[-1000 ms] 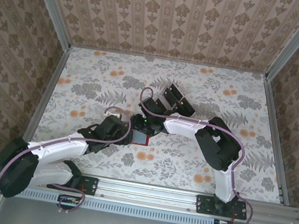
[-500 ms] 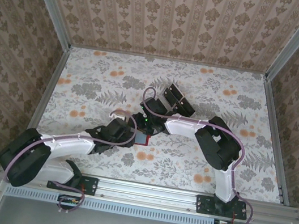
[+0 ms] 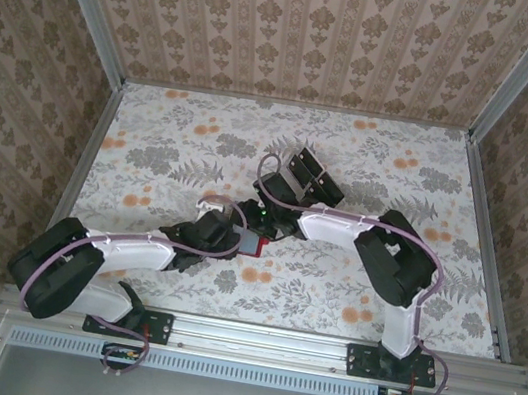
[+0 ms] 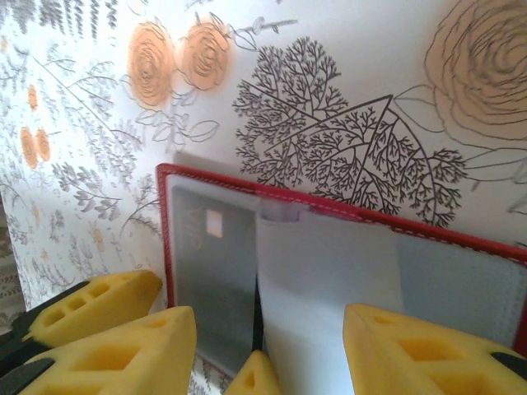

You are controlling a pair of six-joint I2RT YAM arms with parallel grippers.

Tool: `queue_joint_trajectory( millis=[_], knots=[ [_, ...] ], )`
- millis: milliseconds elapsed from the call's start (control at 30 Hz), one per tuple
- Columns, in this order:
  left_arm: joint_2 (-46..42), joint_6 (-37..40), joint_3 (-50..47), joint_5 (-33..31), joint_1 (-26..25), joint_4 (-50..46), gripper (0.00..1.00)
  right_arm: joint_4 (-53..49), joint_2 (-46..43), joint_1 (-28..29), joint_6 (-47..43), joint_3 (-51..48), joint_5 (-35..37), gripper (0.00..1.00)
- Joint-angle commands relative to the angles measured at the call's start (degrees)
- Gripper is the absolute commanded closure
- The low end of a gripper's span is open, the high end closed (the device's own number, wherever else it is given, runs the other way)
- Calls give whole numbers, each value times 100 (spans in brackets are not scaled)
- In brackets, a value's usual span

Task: Put the credit cards into the card holder
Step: Flip over the card slot in the card holder.

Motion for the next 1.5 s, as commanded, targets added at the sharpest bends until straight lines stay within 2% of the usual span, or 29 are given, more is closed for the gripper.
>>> queue_joint_trajectory(
  millis=[0, 333, 800, 900, 1033, 1200, 1333, 1467],
  knots=[
    [124, -173, -111, -132, 10, 52, 0, -315, -423, -45, -347, -55, 446, 48],
    [115, -225, -150, -171, 7, 52, 0, -563, -253, -58, -591, -3, 804, 48],
    [-27, -164, -151, -170, 10, 12, 0, -154, 134, -5, -459, 218, 58, 49],
    [-521, -116, -74, -236, 13, -314, 0, -66, 32, 47, -398, 248, -66, 49],
    [-1708, -163, 6, -577, 53, -1028, 0, -64, 29, 192, -300, 460, -181, 49],
    [-2861, -216, -21, -731, 371, -1716, 0, -246, 505, 354, -249, 1045, -199, 48],
    [-3318, -225, -119, -642, 599, -1984, 0, -330, 1024, 420, -207, 1453, -133, 48],
    [-3418, -251, -182, -533, 709, -2084, 0, -333, 1315, 426, -196, 1604, -67, 48]
  ],
)
